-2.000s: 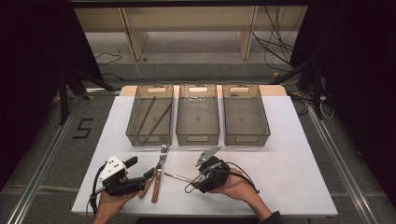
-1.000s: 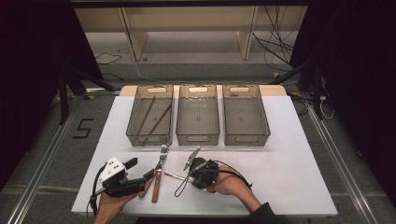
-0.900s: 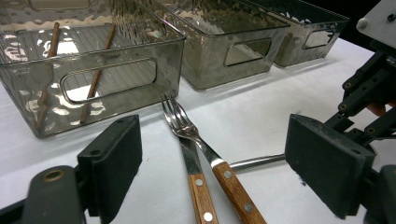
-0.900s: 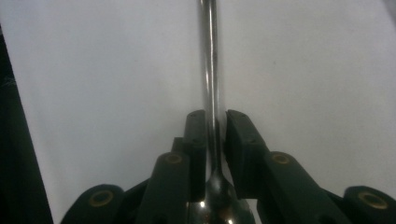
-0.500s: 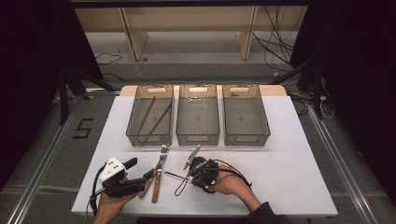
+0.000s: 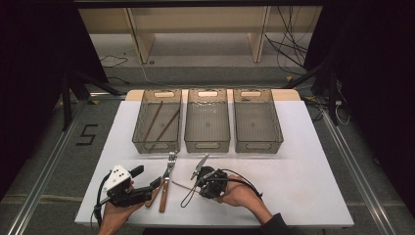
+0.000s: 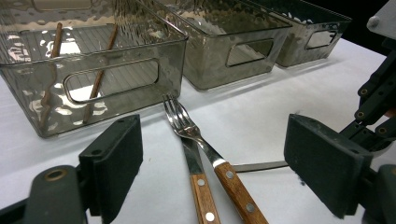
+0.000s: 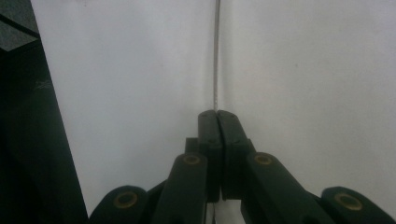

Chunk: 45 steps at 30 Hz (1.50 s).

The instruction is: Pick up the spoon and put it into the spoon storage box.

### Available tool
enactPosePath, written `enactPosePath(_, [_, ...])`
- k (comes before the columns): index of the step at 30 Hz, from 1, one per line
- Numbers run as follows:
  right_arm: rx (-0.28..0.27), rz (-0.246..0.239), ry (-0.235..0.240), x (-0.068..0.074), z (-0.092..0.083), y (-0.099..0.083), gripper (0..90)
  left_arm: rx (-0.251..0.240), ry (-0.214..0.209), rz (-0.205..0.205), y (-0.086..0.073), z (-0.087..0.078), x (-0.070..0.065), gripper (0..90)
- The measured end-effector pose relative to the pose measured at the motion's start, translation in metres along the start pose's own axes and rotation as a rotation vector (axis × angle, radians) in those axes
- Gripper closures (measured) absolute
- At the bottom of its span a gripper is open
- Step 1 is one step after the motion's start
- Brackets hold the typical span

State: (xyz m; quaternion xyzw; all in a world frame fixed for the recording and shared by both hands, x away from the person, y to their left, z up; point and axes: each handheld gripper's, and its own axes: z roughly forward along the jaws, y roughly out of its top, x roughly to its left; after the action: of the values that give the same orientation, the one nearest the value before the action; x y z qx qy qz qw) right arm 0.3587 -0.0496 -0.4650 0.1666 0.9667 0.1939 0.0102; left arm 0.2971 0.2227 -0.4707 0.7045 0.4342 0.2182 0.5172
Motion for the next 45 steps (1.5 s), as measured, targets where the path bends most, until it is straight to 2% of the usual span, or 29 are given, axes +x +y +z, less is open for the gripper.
enactPosePath(5, [0.008,0.003,-0.006,0.002,-0.003,0.0,90.0,0.0,0.001,0.001,0.0,0.0,0.0,19.5])
enactPosePath(8, [-0.011,0.021,-0.02,-0.001,-0.009,-0.003,90.0,0.002,0.004,0.001,0.0,0.0,0.001,19.5])
enactPosePath(9, [-0.022,0.017,-0.022,-0.003,-0.012,-0.004,90.0,0.003,0.005,0.001,0.0,-0.001,0.001,19.5])
enactPosePath(15, [-0.083,0.066,-0.051,-0.013,-0.029,-0.01,90.0,0.002,0.007,0.0,0.0,0.0,0.001,19.5])
enactPosePath(20, [-0.159,0.111,-0.064,-0.024,-0.043,-0.013,90.0,-0.006,0.009,0.0,0.0,-0.001,0.0,19.5])
enactPosePath(22, [-0.187,0.145,-0.068,-0.028,-0.05,-0.013,90.0,-0.008,0.011,-0.002,-0.001,0.0,0.001,19.5])
enactPosePath(23, [-0.207,0.14,-0.078,-0.032,-0.052,-0.014,90.0,-0.008,0.011,-0.003,-0.001,-0.001,0.001,19.5])
enactPosePath(33, [-0.322,0.21,-0.11,-0.054,-0.081,-0.003,90.0,-0.012,0.016,-0.004,-0.001,-0.001,0.002,19.5])
enactPosePath(45, [-0.401,0.272,-0.157,-0.08,-0.101,0.02,90.0,-0.004,0.006,-0.008,-0.002,0.0,0.002,19.4])
